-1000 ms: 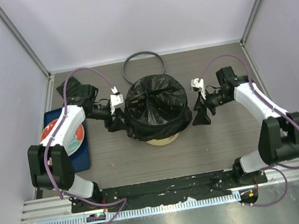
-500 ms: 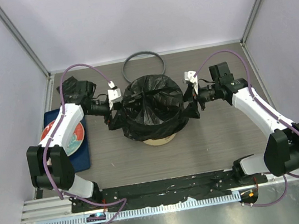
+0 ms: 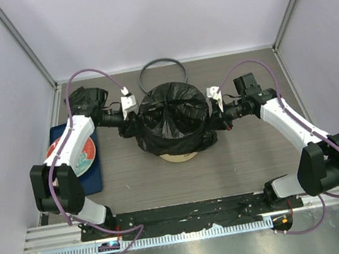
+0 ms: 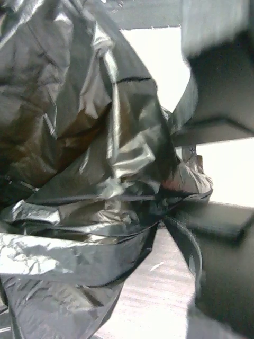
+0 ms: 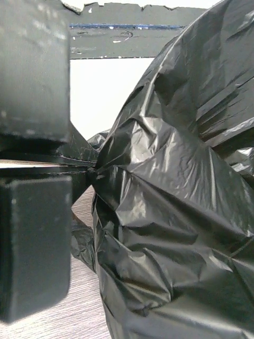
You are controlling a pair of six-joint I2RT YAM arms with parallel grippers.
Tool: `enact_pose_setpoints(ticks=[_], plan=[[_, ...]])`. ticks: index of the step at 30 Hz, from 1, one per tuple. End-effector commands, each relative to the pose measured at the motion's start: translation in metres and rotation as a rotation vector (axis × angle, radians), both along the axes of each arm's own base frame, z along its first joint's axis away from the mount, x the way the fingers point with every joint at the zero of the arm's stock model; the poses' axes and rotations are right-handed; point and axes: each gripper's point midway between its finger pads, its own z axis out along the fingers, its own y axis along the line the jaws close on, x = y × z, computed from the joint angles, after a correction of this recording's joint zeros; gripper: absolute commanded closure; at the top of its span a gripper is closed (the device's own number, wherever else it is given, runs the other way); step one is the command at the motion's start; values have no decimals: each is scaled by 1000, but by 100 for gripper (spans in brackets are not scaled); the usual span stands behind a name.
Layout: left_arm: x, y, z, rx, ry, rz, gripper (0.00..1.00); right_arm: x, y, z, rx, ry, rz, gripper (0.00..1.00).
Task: Put the trash bags into the trash bin
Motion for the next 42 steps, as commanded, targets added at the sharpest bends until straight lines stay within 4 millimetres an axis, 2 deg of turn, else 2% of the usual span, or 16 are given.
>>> enact_pose_setpoints(ticks=[1, 2, 5, 12, 20, 23, 28, 30, 33, 36, 37, 38, 39, 40, 41, 42], plan=[[11, -10, 18, -69, -25, -12, 67, 6, -6, -7, -31, 12, -45, 99], [12, -10, 11, -63, 0, -13, 81, 6, -8, -11, -37, 29, -56, 99], [8, -7, -8, -33, 35, -40, 99, 13, -16, -24, -40, 96, -96, 99], [5, 1, -55, 40, 88, -55, 100, 22, -29, -47, -37, 189, -147, 99], [2, 9, -76, 82, 132, -67, 100, 7, -31, -82, -28, 351, -177, 99], [-5, 12, -79, 94, 153, -78, 100, -2, -31, -90, -19, 402, -184, 99], [-10, 16, -72, 95, 140, -87, 98, -30, -23, -81, -5, 416, -117, 99], [-5, 14, -63, 80, 112, -77, 93, -38, -16, -70, 11, 399, -88, 99], [12, 7, -45, 40, 82, -45, 87, -63, -1, -59, 11, 392, 8, 99], [25, 4, -35, 26, 69, -32, 73, -86, 9, -51, 10, 372, 72, 99], [27, 4, -35, 27, 69, -29, 64, -87, 9, -47, 10, 359, 61, 97], [31, 4, -35, 35, 67, -24, 59, -84, 5, -50, -20, 321, 57, 66], [35, 4, -33, 34, 61, -24, 54, -95, -1, -50, -58, 350, 65, 56], [36, 5, -32, 34, 62, -20, 46, -89, -5, -41, -75, 306, 67, 48], [38, 7, -29, 34, 58, -12, 43, -83, -18, -39, -97, 264, 50, 37], [37, 9, -27, 33, 61, -6, 41, -82, -27, -35, -110, 280, 17, 33]])
